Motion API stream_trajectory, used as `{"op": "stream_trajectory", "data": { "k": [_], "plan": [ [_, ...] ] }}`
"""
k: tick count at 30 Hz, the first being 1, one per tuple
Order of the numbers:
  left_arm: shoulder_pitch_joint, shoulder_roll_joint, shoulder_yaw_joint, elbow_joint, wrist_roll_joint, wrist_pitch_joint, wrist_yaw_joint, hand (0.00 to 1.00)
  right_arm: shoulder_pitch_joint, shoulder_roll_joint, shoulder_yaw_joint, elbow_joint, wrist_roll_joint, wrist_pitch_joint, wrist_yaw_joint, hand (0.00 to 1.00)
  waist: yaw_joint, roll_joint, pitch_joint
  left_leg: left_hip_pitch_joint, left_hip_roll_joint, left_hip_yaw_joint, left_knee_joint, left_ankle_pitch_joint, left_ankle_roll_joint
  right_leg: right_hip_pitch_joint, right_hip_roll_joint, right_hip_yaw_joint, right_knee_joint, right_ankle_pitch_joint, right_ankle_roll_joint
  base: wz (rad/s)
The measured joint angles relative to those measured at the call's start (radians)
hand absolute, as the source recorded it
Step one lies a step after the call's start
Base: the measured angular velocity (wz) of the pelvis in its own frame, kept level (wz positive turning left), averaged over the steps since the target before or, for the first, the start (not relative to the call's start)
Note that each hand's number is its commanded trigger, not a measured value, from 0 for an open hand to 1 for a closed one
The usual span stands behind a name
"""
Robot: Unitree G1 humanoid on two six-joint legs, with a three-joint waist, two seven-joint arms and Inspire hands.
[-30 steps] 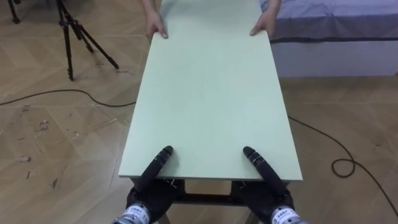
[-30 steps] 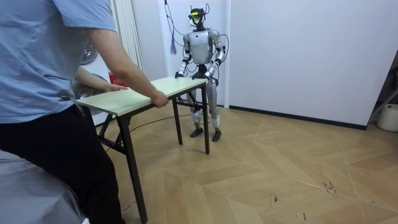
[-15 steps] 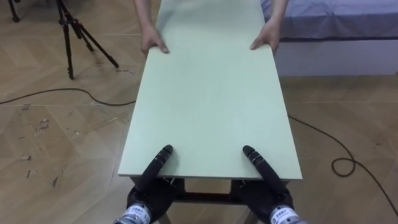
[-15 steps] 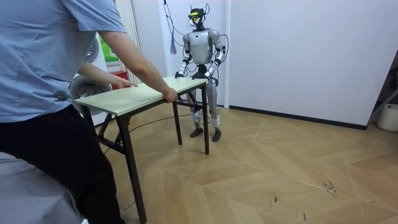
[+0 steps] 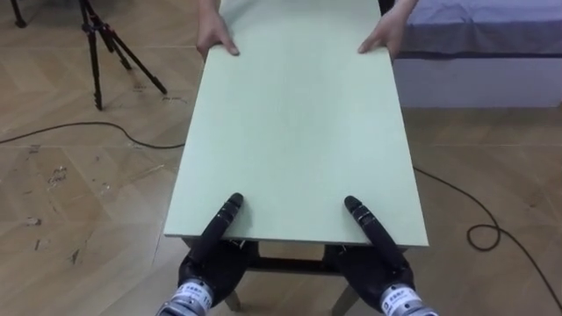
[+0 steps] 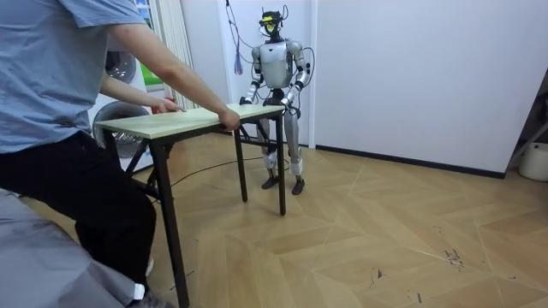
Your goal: Move table with human
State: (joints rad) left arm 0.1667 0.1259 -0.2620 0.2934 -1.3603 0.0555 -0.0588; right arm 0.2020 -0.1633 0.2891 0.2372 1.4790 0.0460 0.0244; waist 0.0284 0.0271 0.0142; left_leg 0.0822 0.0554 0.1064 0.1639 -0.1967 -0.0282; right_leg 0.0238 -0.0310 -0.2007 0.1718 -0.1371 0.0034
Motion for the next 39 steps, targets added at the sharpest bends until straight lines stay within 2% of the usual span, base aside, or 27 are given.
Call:
{"op": "stream_trajectory", "data": {
  "k": [6, 10, 14, 18, 24, 27, 28, 29, 30, 31, 32, 33, 34, 35, 37, 38, 39],
  "plan": [
    [0.005, -0.001, 0.001, -0.012, -0.001, 0.0, 0.003, 1.0, 0.002, -0.002, 0.001, -0.009, -0.001, -0.002, 0.0, 1.0, 0.004, 0.0, 0.0001, -0.004, 0.0, 0.0, 0.0, 0.0, 0.0, -0.005, 0.001, 0.005, 0.0, 0.0, 0.0, 0.0],
    [0.073, 0.001, -0.003, -0.115, -0.002, 0.004, 0.011, 1.0, 0.055, -0.03, 0.005, -0.106, -0.001, -0.002, -0.005, 1.0, 0.004, 0.0, -0.0002, -0.025, 0.002, 0.0, 0.0, 0.0, 0.0, -0.028, 0.004, 0.003, 0.003, 0.0, -0.001, -0.01],
    [0.153, 0.0, -0.016, -0.203, -0.001, 0.002, 0.011, 1.0, 0.117, -0.048, 0.026, -0.182, -0.001, -0.039, -0.004, 1.0, 0.019, -0.001, -0.0003, -0.023, 0.007, -0.001, 0.005, 0.0, 0.0, -0.042, 0.004, 0.007, 0.031, -0.002, -0.004, -0.09],
    [0.168, 0.001, -0.029, -0.217, -0.002, -0.018, 0.009, 1.0, 0.122, -0.054, 0.053, -0.188, -0.006, -0.082, 0.002, 1.0, 0.029, -0.009, 0.0016, -0.035, 0.009, -0.002, 0.021, -0.001, -0.001, -0.047, 0.005, 0.006, 0.034, -0.002, -0.004, -0.04],
    [0.169, 0.002, -0.057, -0.232, -0.009, -0.06, 0.006, 1.0, 0.136, -0.053, 0.066, -0.214, -0.04, -0.13, 0.018, 1.0, 0.025, -0.015, 0.0009, -0.128, 0.016, -0.028, 0.114, -0.005, -0.009, -0.097, 0.008, 0.012, 0.06, 0.0, -0.016, 0.09],
    [0.164, 0.009, -0.057, -0.234, -0.002, -0.071, 0.006, 1.0, 0.137, -0.056, 0.071, -0.218, -0.041, -0.133, 0.019, 1.0, 0.029, -0.02, -0.0019, -0.178, 0.04, -0.058, 0.184, -0.018, -0.029, -0.115, 0.034, 0.024, 0.072, -0.01, -0.044, 0.12],
    [0.161, 0.012, -0.058, -0.235, -0.001, -0.076, 0.006, 1.0, 0.137, -0.056, 0.072, -0.223, -0.037, -0.133, 0.019, 1.0, 0.035, -0.021, -0.0035, -0.198, 0.053, -0.065, 0.199, -0.019, -0.031, -0.129, 0.049, 0.022, 0.071, -0.009, -0.06, 0.0],
    [0.161, 0.015, -0.06, -0.235, -0.003, -0.079, 0.006, 1.0, 0.138, -0.061, 0.076, -0.226, -0.038, -0.135, 0.019, 1.0, 0.038, -0.021, -0.0035, -0.21, 0.064, -0.068, 0.207, -0.016, -0.044, -0.141, 0.056, 0.005, 0.066, -0.009, -0.075, 0.05],
    [0.161, 0.015, -0.063, -0.236, -0.004, -0.08, 0.005, 1.0, 0.138, -0.06, 0.08, -0.229, -0.039, -0.14, 0.019, 1.0, 0.038, -0.02, -0.0035, -0.218, 0.069, -0.067, 0.232, -0.019, -0.054, -0.148, 0.049, -0.005, 0.066, -0.015, -0.084, -0.07],
    [0.174, 0.009, -0.068, -0.236, -0.005, -0.087, 0.005, 1.0, 0.145, -0.067, 0.083, -0.234, -0.048, -0.141, 0.019, 1.0, 0.048, -0.014, -0.0025, -0.239, 0.083, -0.059, 0.371, -0.049, -0.061, -0.143, 0.055, -0.028, 0.075, -0.022, -0.098, -0.37],
    [0.202, 0.007, -0.08, -0.236, -0.015, -0.099, -0.005, 1.0, 0.16, -0.072, 0.084, -0.237, -0.049, -0.139, 0.019, 1.0, 0.06, -0.001, -0.0053, -0.235, 0.092, -0.05, 0.533, -0.06, -0.058, -0.128, 0.064, -0.061, 0.084, -0.03, -0.109, -0.4],
    [0.213, 0.007, -0.086, -0.237, -0.025, -0.104, -0.013, 1.0, 0.167, -0.076, 0.084, -0.242, -0.05, -0.138, 0.019, 1.0, 0.055, 0.011, -0.0065, -0.232, 0.096, -0.056, 0.592, -0.059, -0.058, -0.123, 0.075, -0.068, 0.087, -0.034, -0.114, -0.14],
    [0.224, 0.011, -0.095, -0.242, -0.026, -0.105, -0.018, 1.0, 0.179, -0.085, 0.084, -0.249, -0.049, -0.14, 0.023, 1.0, 0.047, 0.032, -0.0074, -0.218, 0.099, -0.061, 0.65, -0.063, -0.054, -0.129, 0.094, -0.087, 0.103, -0.041, -0.123, 0.29],
    [0.224, 0.019, -0.094, -0.249, -0.023, -0.106, -0.02, 1.0, 0.179, -0.081, 0.084, -0.25, -0.05, -0.14, 0.03, 1.0, 0.027, 0.03, -0.0007, -0.212, 0.098, -0.071, 0.626, -0.081, -0.051, -0.147, 0.095, -0.1, 0.136, -0.05, -0.131, 0.28],
    [0.238, 0.022, -0.092, -0.267, -0.03, -0.107, -0.02, 1.0, 0.189, -0.082, 0.089, -0.267, -0.067, -0.141, 0.032, 1.0, 0.027, 0.025, -0.0008, -0.204, 0.087, -0.076, 0.556, -0.09, -0.064, -0.177, 0.087, -0.103, 0.158, -0.046, -0.139, 0.03],
    [0.24, 0.02, -0.094, -0.278, -0.03, -0.106, -0.02, 1.0, 0.2, -0.089, 0.088, -0.288, -0.071, -0.151, 0.032, 1.0, 0.026, 0.035, 0.0033, -0.191, 0.089, -0.078, 0.527, -0.115, -0.083, -0.202, 0.083, -0.125, 0.157, -0.037, -0.148, -0.04],
    [0.24, 0.023, -0.094, -0.282, -0.029, -0.106, -0.02, 1.0, 0.2, -0.093, 0.09, -0.294, -0.072, -0.156, 0.032, 1.0, 0.025, 0.041, 0.0049, -0.188, 0.09, -0.082, 0.53, -0.125, -0.087, -0.213, 0.084, -0.142, 0.162, -0.035, -0.151, -0.03]
  ]
}}
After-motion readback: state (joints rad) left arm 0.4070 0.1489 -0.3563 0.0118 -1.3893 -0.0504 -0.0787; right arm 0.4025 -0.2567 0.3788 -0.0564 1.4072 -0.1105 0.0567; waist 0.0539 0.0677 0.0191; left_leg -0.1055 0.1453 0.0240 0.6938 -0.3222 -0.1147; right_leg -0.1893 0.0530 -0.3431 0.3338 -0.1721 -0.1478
